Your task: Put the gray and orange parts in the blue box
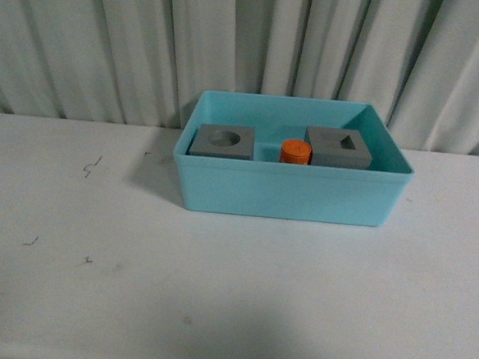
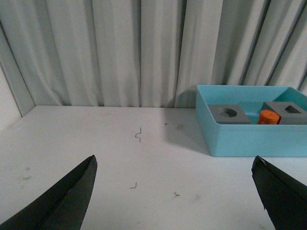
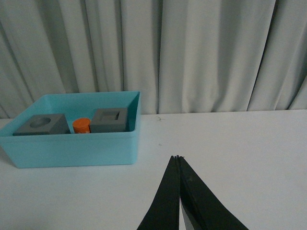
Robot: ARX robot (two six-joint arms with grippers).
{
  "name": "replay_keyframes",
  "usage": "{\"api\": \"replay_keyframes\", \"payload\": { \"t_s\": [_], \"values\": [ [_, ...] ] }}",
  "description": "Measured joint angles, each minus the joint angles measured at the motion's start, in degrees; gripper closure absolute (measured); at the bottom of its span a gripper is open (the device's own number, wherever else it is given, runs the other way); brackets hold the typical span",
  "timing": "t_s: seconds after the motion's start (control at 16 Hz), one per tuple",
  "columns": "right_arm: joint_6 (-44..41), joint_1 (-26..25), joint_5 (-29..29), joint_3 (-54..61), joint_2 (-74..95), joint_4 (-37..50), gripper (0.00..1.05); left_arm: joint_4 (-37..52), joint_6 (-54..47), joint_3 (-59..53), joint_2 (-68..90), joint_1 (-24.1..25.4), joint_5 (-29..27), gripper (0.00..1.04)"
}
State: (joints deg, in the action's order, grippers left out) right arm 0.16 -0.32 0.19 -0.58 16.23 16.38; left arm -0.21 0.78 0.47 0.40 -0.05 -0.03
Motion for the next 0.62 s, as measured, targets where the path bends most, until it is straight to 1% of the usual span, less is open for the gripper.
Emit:
{"api": "replay_keyframes", "payload": {
  "t_s": [0.38, 0.44, 0.5, 0.62],
  "values": [
    [0.00, 0.00, 0.00, 0.00, -6.27, -6.27, 1.03, 0.00, 0.00, 0.00, 0.00, 0.00, 0.00, 0.07],
    [0.00, 0.00, 0.00, -0.11, -9.20, -10.93, 1.03, 0.02, 0.00, 0.00, 0.00, 0.00, 0.00, 0.07],
    [-0.02, 0.00, -0.15, -0.09, -16.13, -16.13, 1.03, -0.04, -0.02, 0.00, 0.00, 0.00, 0.02, 0.07],
    [-0.04, 0.00, -0.13, -0.09, -15.93, -16.76, 1.03, 0.00, -0.02, 0.00, 0.00, 0.00, 0.04, 0.07]
  ]
}}
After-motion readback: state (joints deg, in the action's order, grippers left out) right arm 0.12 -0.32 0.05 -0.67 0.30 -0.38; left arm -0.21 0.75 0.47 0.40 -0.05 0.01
